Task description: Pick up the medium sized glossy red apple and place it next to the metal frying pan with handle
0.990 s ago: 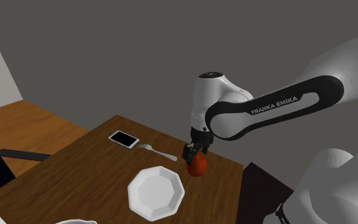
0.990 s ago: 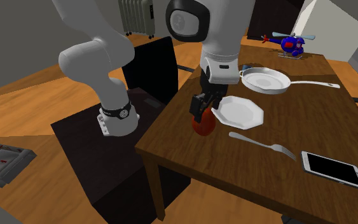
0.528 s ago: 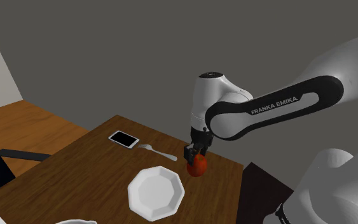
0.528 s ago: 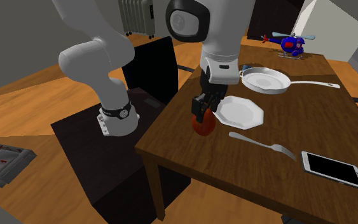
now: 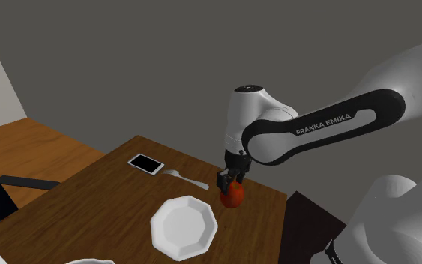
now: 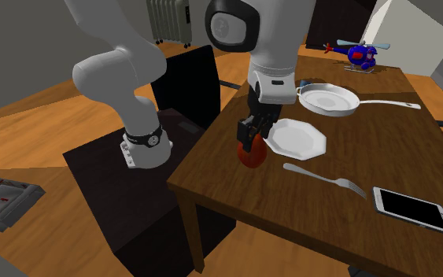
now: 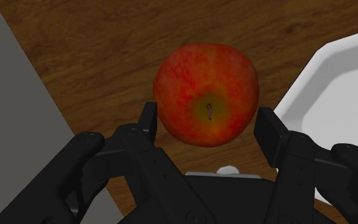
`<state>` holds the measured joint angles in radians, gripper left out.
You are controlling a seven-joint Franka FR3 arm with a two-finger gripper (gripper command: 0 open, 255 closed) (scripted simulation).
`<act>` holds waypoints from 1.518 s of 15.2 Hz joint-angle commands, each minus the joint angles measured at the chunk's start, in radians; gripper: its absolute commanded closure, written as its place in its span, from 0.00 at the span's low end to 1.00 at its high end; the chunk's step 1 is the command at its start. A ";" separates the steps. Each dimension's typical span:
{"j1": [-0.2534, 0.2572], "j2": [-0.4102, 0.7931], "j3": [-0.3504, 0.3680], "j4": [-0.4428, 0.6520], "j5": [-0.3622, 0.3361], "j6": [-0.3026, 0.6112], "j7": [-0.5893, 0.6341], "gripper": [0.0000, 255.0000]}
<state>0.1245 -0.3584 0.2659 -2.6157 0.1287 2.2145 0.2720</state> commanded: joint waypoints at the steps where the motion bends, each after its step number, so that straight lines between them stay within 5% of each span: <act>1: 0.000 0.001 0.000 -0.001 0.000 0.001 -0.001 1.00; 23: -0.001 -0.129 -0.035 0.202 -0.007 -0.332 -0.006 1.00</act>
<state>0.1240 -0.4814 0.2334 -2.4267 0.1225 1.9020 0.2660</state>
